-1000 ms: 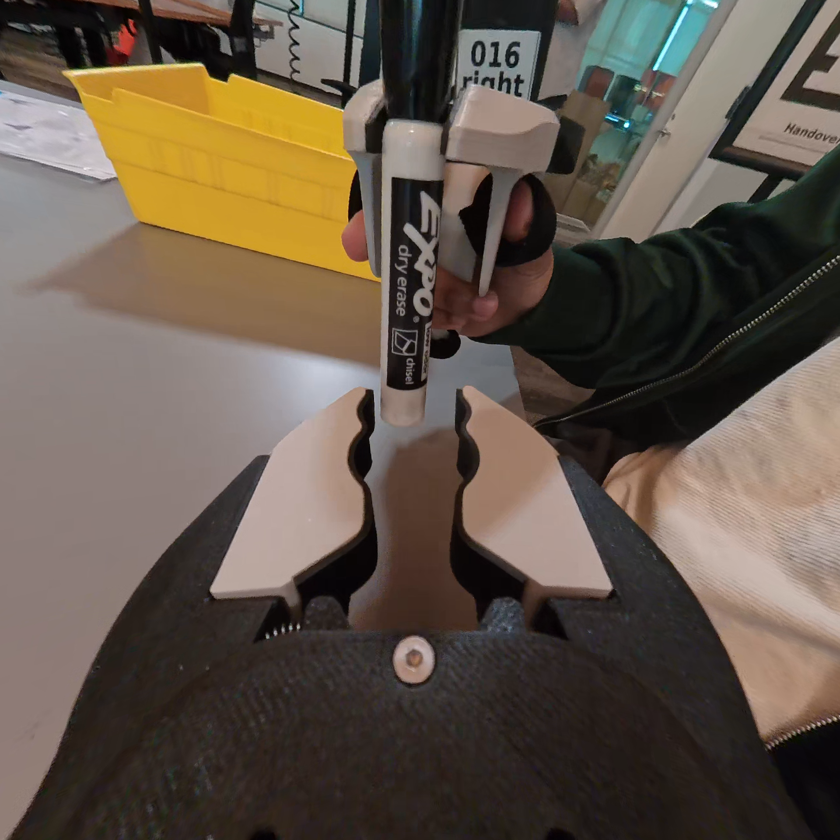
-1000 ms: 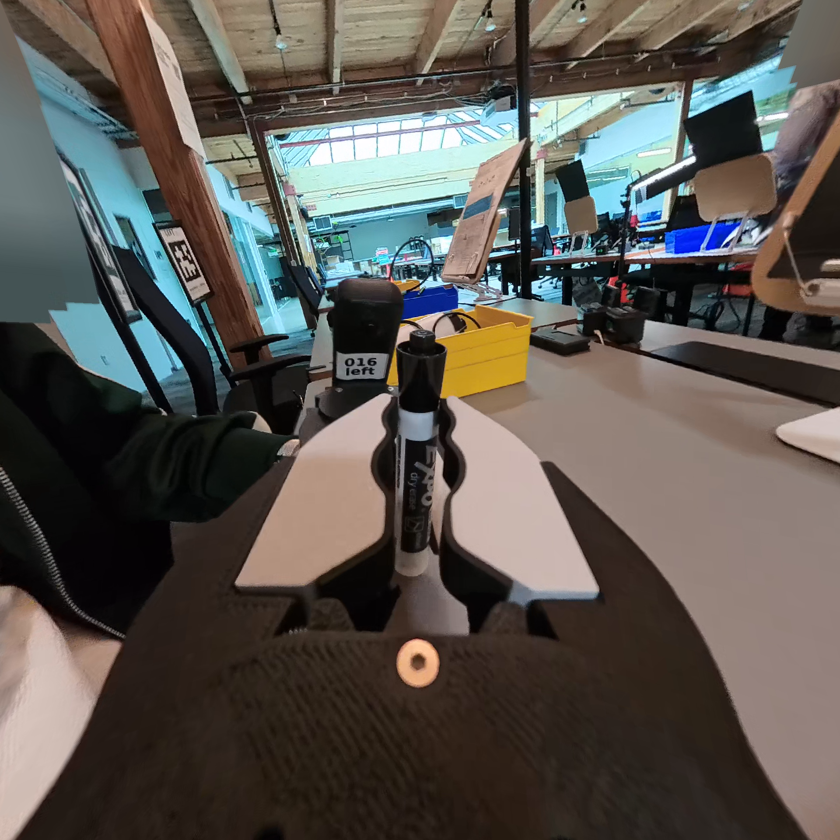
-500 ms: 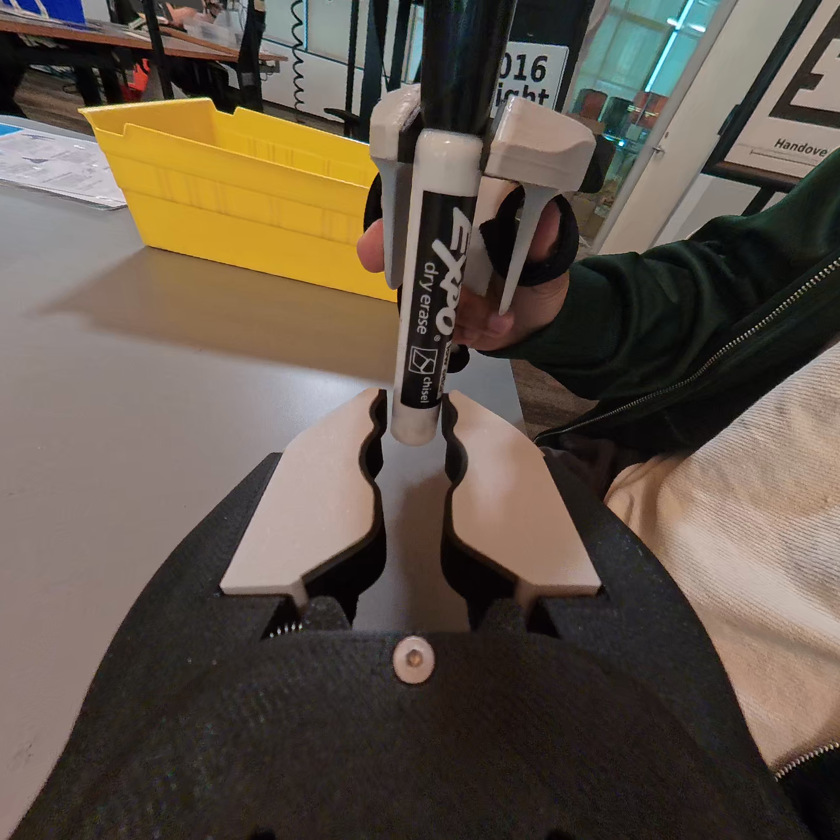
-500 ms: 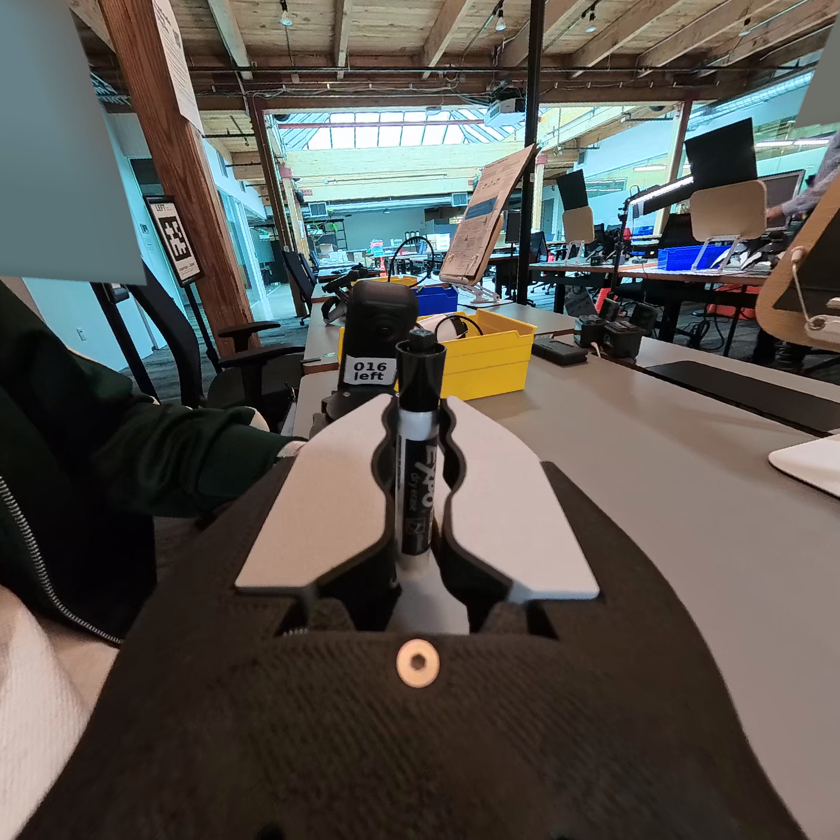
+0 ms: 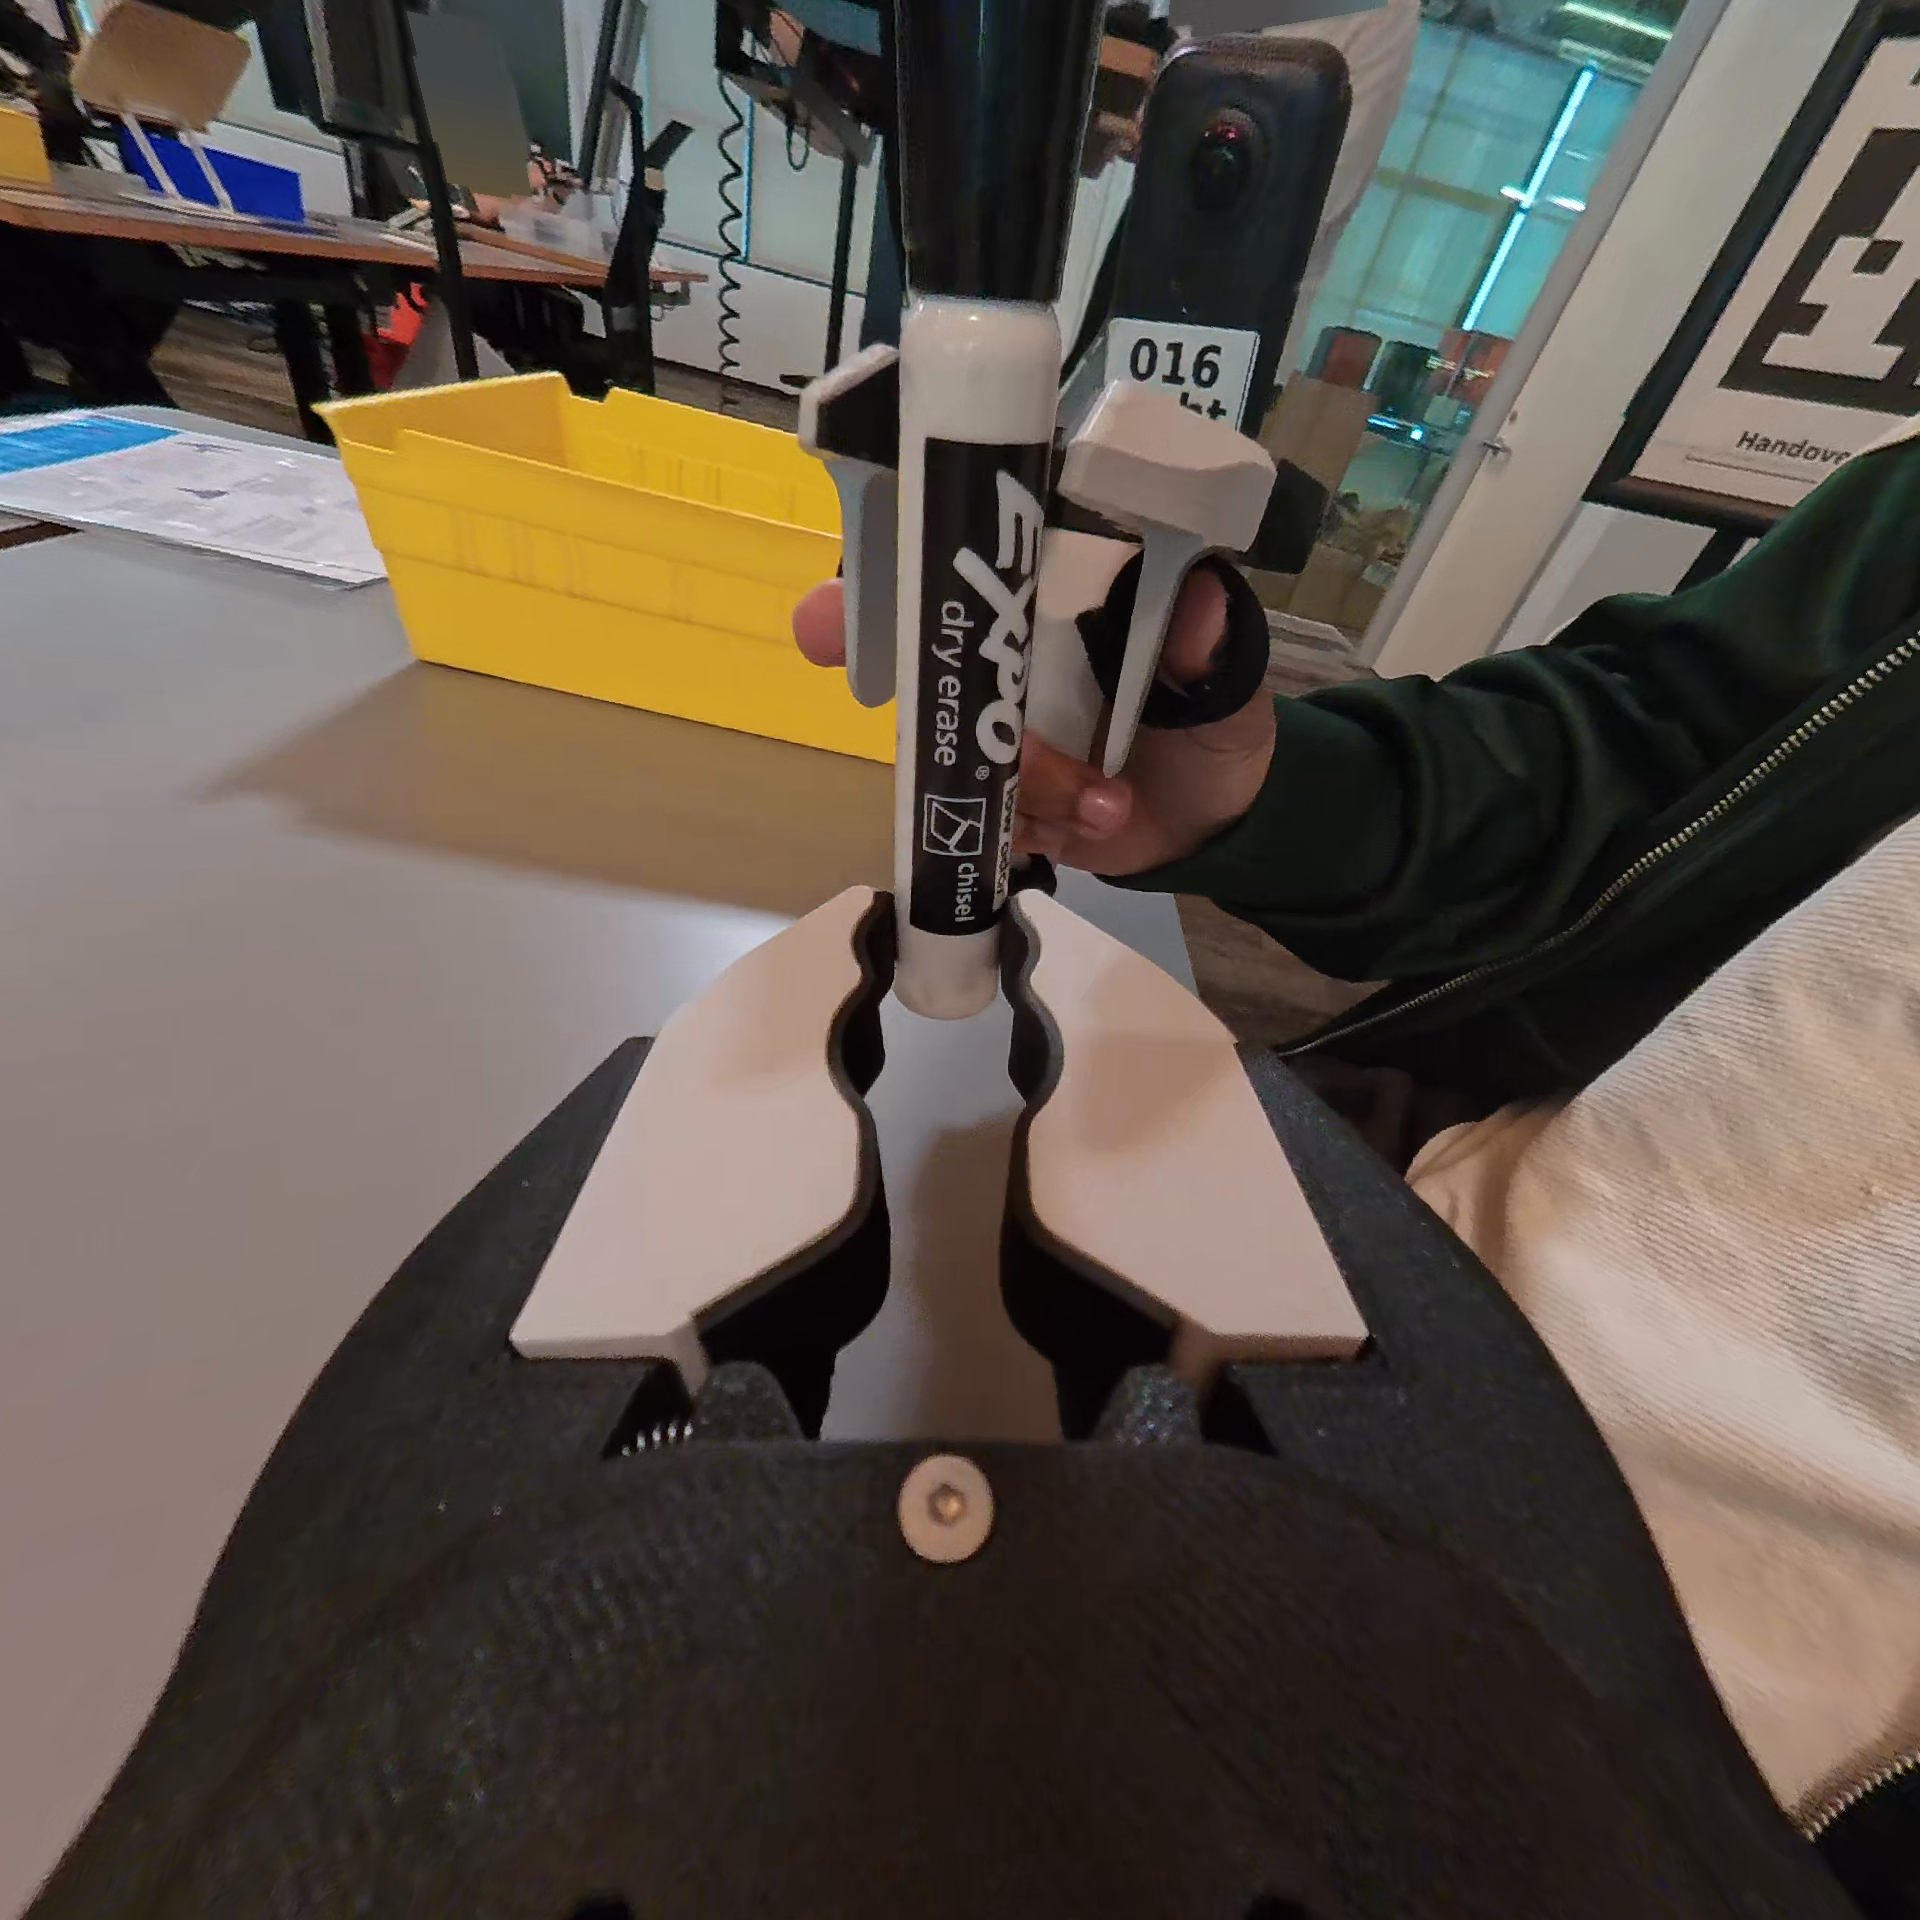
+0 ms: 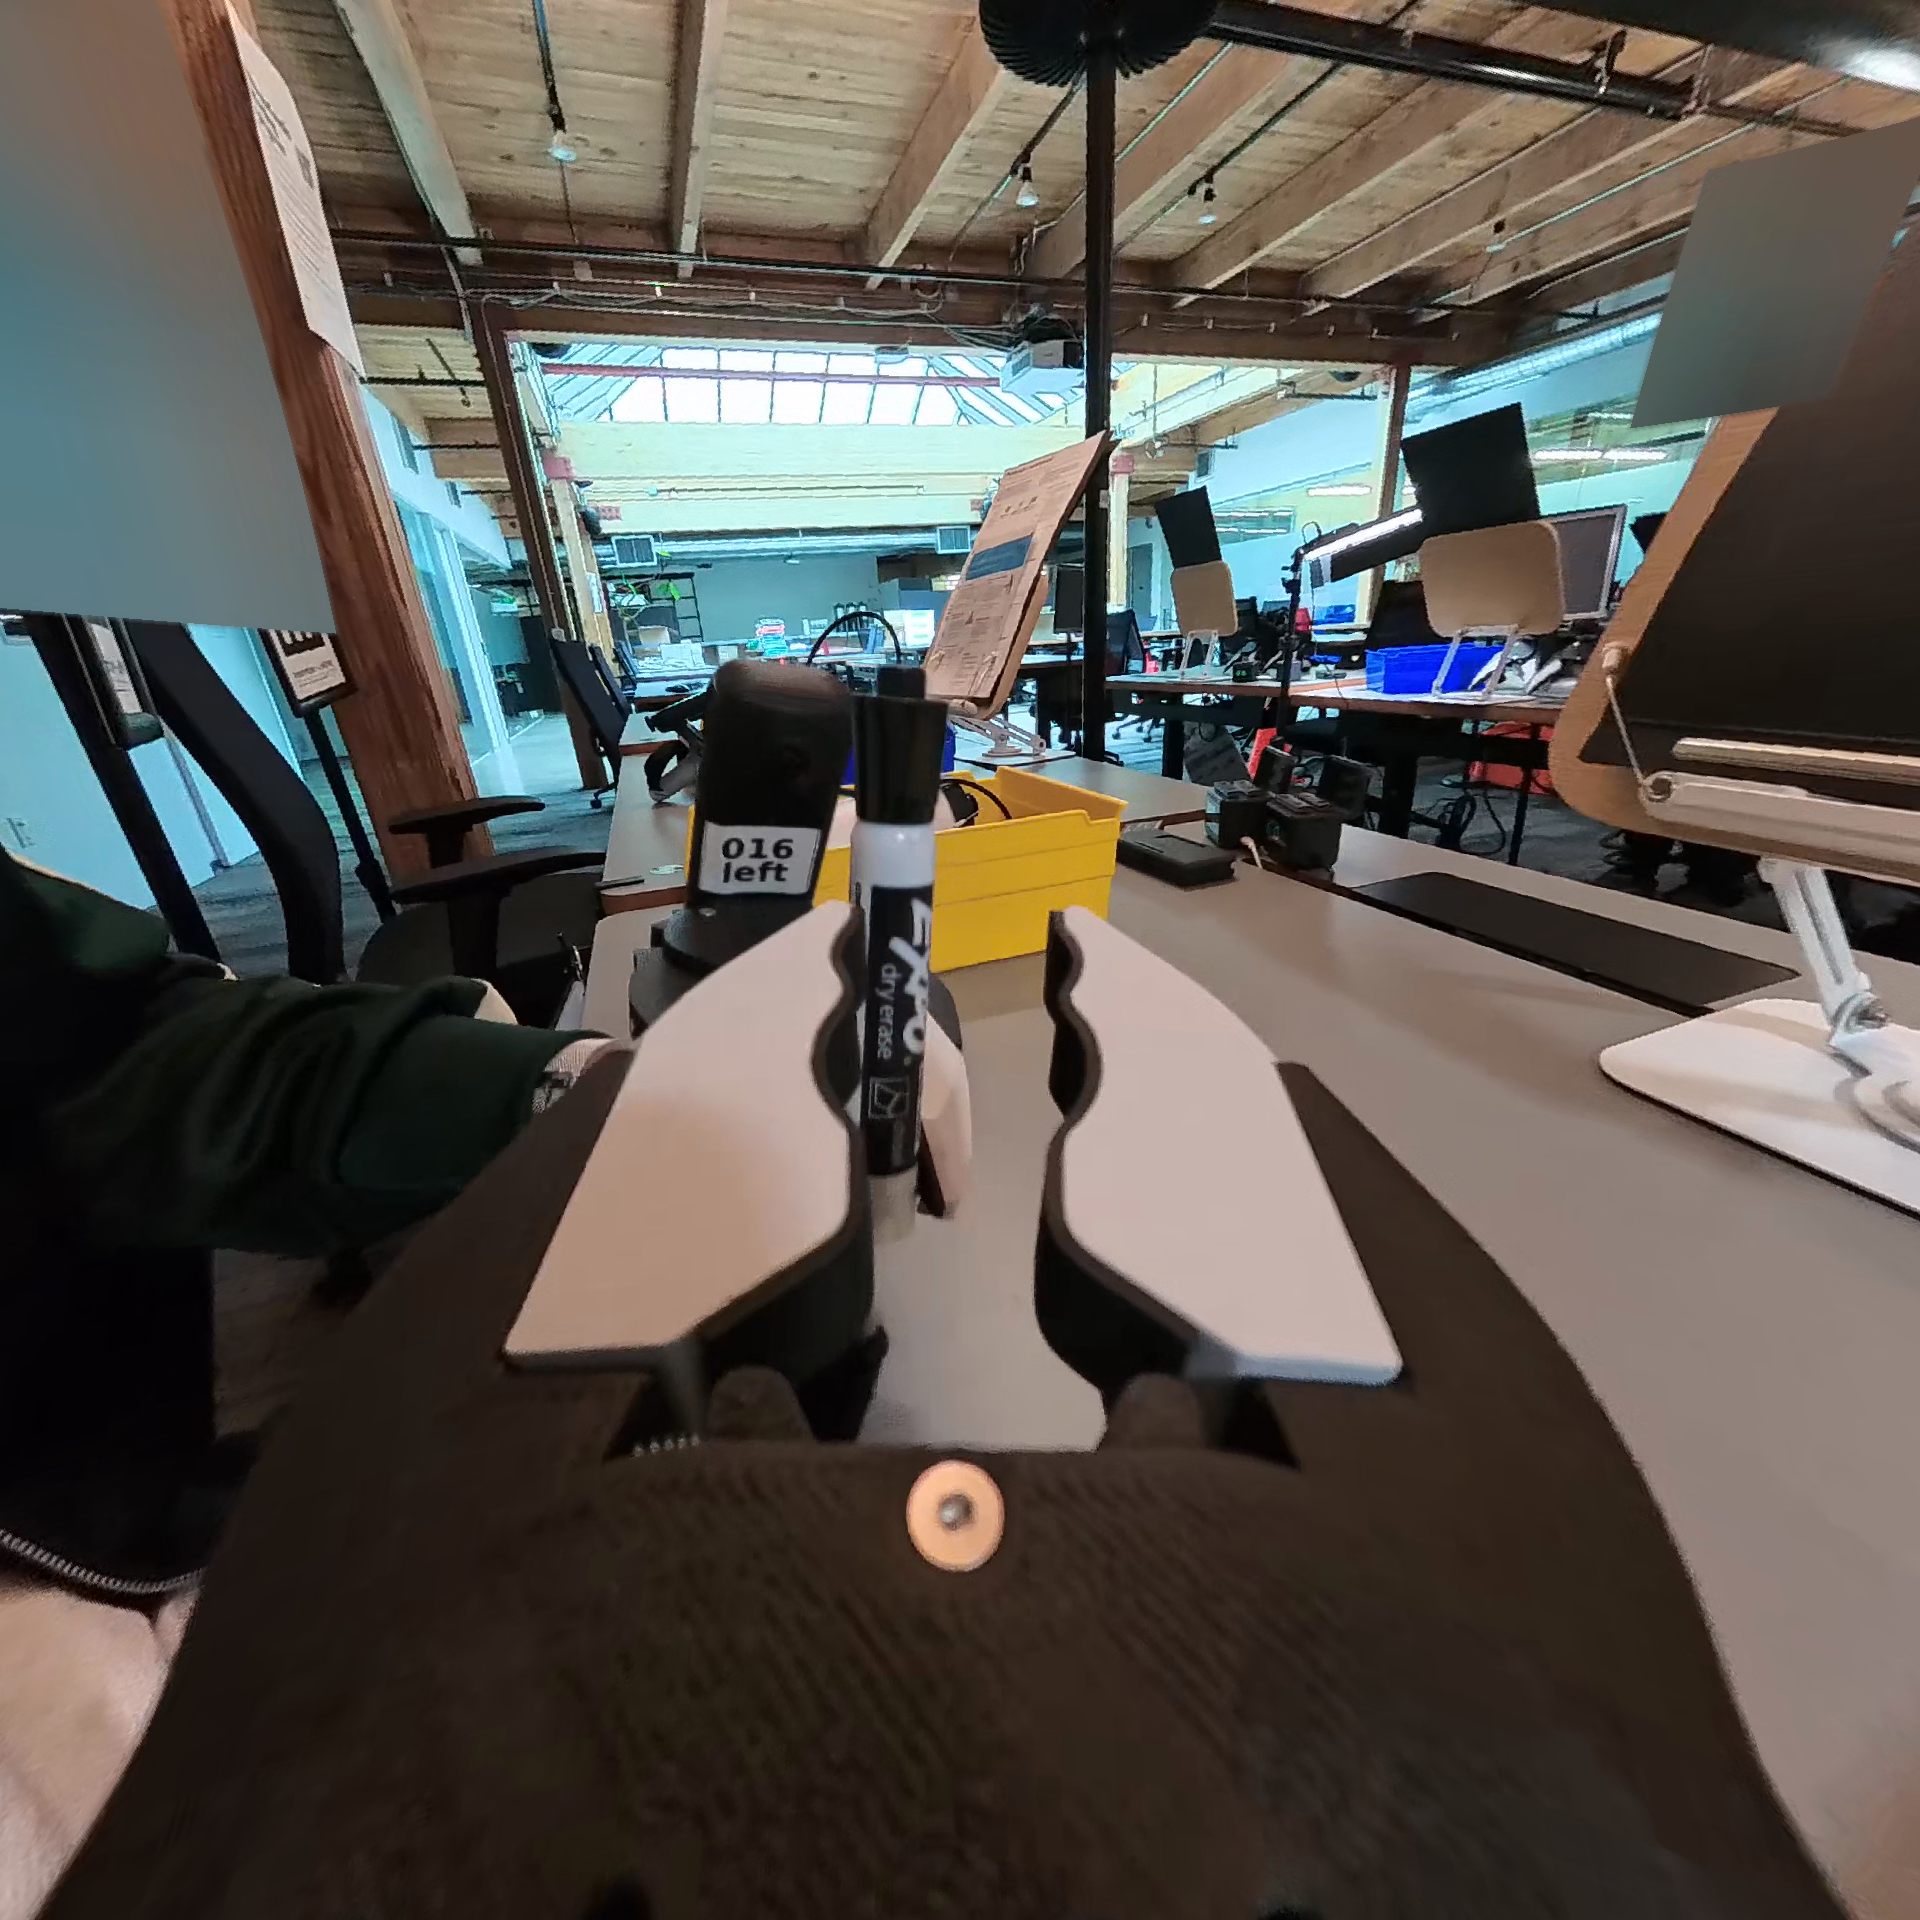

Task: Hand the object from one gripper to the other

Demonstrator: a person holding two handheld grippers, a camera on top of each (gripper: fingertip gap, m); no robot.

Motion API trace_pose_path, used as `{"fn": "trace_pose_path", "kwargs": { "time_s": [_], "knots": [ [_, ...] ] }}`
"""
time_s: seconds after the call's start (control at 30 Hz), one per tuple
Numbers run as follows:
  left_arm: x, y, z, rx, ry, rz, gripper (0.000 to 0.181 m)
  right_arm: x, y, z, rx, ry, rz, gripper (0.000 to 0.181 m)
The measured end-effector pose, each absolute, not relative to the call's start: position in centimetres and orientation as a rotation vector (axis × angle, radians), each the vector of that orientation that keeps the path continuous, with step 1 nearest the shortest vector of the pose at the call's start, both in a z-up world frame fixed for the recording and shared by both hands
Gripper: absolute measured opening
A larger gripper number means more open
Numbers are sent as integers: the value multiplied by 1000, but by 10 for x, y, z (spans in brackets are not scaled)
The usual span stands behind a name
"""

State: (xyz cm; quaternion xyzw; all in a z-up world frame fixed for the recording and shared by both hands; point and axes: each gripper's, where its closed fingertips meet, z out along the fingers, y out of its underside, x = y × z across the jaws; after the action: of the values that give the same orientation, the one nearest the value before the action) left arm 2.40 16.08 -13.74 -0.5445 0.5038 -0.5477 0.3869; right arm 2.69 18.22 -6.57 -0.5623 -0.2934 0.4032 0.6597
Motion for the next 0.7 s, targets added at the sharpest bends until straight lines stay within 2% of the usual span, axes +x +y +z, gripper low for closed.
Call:
{"fn": "trace_pose_path", "kwargs": {
  "time_s": [0.3, 0.7],
  "knots": [
    [20, 167, -138, -1401, 1290, -1323, 22, 8, 180, -94, -1360, -785, 941, 28],
    [25, 159, -139, -1393, 1319, -1344, 22, -1, 173, -100, -1374, -822, 1016, 19]
  ]
}}
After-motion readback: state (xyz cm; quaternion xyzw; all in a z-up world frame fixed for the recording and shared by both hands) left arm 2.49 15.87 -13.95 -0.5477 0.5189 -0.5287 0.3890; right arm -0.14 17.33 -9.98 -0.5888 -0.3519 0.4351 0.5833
